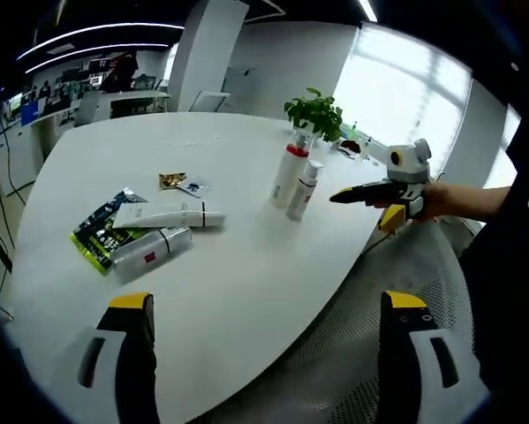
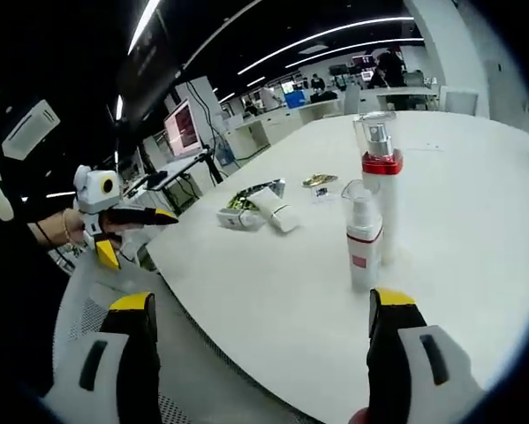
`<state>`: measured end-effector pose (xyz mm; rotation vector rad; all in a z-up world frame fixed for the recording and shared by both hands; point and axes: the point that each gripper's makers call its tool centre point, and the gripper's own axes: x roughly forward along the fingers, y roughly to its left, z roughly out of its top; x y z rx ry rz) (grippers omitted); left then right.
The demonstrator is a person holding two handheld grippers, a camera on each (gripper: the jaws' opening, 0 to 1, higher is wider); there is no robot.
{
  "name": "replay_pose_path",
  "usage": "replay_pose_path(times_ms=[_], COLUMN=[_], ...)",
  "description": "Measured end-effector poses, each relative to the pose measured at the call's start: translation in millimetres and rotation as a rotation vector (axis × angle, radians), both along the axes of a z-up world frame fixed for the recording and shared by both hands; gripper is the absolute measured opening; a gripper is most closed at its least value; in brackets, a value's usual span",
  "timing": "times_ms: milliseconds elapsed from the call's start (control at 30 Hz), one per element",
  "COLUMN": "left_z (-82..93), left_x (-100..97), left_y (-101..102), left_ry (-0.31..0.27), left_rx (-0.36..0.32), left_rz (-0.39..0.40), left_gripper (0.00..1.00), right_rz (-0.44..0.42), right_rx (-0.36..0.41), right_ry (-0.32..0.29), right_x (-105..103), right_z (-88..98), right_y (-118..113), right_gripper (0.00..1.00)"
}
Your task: Arrange the skincare products in the storage area until every visible bottle or jar stands upright without overlapping.
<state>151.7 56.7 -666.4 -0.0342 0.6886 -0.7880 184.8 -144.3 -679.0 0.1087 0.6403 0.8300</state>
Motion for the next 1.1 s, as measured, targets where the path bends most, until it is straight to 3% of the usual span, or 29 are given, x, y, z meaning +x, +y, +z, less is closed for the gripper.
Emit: replay_pose_path(times_ms=[167, 367, 500, 867, 1000, 1100], left_z=[6.3, 3.8, 5.1, 5.0, 10.2, 10.3], left_x=[3.2, -0.8, 3.6, 6.6, 9.3, 9.5], left_y=[2, 5, 8, 9, 10, 10], left_ry=[-0.016, 0.012, -0.006, -0.004, -0.017, -0.038], left_rx=[-0.013, -0.005, -0.016, -0.025, -0.043, -0.016], left_rz=[0.003, 0.019, 0.027, 0.046, 0.065, 0.065], left_gripper=[0.99, 0.99, 0.99, 0.99, 0.99, 0.99], right_rz=[-0.045, -0.04, -0.039, -0.016, 0.034, 0.061], right_rx=[0.031, 0.004, 0.009, -0.016, -0.046, -0.053], right_ry=[-0.026, -0.027, -0.026, -0.01, 0.002, -0.004], right_x=[4, 4, 4, 2, 1, 1], right_z=[11.1, 6.5, 6.5, 2.0, -3.4, -0.6], right_y=[-1, -1, 0, 2, 9, 14], right_gripper=[0.99, 0.99, 0.99, 0.99, 0.99, 0.94])
